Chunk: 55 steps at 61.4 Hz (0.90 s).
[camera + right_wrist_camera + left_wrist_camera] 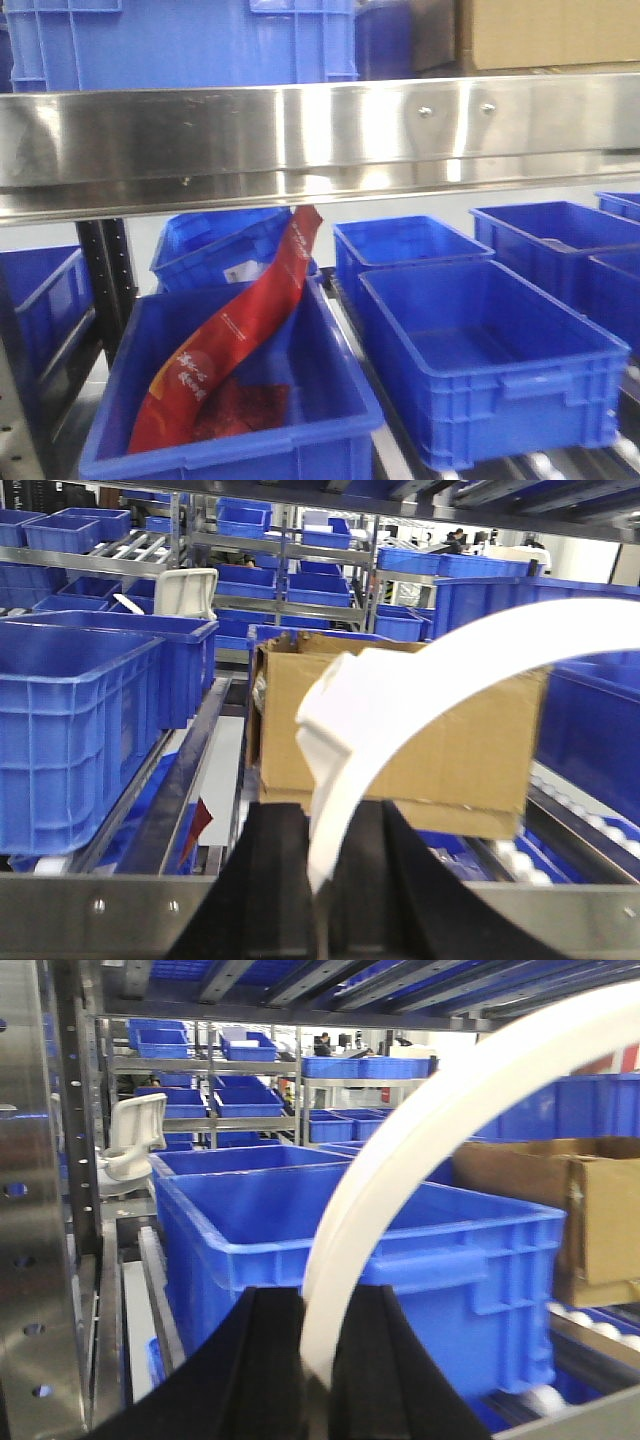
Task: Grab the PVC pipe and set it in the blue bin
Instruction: 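Drive up to the steel shelf and stop before the blue bins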
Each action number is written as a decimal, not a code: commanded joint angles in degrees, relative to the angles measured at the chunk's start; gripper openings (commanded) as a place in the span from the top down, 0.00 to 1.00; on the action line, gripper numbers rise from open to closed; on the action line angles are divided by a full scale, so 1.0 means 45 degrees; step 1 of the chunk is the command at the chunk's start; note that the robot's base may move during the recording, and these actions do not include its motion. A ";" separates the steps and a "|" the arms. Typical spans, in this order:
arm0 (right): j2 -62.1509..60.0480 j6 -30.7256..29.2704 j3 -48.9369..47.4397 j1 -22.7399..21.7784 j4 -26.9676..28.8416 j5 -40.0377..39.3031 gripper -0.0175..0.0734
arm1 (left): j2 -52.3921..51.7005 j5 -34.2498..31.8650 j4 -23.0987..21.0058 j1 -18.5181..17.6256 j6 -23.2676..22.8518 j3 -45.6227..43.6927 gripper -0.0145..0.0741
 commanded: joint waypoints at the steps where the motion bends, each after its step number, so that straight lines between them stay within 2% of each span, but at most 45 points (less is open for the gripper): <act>1: -0.0060 -0.0030 -0.0026 -0.0009 -0.0087 -0.0326 0.99 | -0.0056 -0.0348 -0.0031 -0.0060 -0.0063 -0.0030 0.96; 55: -0.0060 -0.0030 -0.0026 -0.0009 -0.0087 -0.0326 0.99 | -0.0056 -0.0348 -0.0031 -0.0060 -0.0063 -0.0030 0.96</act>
